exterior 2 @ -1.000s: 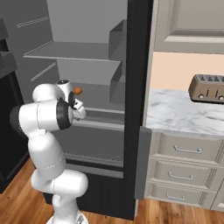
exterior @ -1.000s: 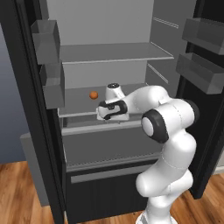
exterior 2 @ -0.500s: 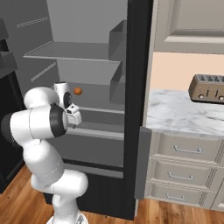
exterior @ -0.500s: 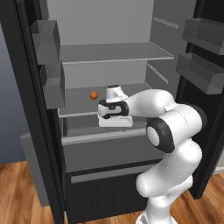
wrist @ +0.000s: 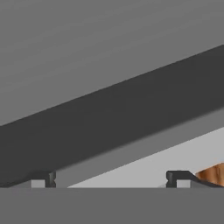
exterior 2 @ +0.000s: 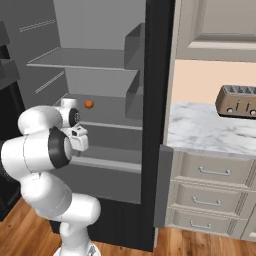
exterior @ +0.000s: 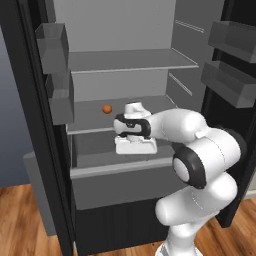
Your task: Fully open the fridge drawer.
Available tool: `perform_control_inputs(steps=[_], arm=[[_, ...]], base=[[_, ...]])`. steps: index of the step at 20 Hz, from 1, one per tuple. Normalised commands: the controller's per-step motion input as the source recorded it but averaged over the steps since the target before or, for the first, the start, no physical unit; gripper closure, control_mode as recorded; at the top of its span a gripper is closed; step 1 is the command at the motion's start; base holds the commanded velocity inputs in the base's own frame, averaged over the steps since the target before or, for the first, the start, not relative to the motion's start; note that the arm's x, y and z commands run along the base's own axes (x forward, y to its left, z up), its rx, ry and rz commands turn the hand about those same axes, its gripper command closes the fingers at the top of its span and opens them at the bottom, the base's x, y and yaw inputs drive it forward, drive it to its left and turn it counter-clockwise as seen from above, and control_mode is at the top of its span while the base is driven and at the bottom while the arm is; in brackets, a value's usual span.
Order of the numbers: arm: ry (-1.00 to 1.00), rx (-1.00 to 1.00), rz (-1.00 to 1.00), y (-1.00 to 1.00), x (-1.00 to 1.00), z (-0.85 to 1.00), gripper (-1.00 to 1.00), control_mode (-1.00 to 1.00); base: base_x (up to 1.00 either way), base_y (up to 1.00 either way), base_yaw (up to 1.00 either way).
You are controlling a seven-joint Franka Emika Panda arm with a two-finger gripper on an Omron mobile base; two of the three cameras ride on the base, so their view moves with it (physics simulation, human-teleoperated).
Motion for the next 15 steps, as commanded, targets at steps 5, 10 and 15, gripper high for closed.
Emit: perform_control_inputs(steps=[5,10,15], arm=[[0.17,0.00,-0.05,-0.53,-1.00,-0.60,-1.00,-1.00],[0.08,0.00,-0.05,-0.47,-1.00,-0.33,-1.00,-1.00],[-0.05,0.05,-0.02,-0.39,-1.00,0.03,-1.00,-1.00]], base=[[0.00,0.00,0.00],[0.00,0.00,0.00],[0.00,0.00,0.00]])
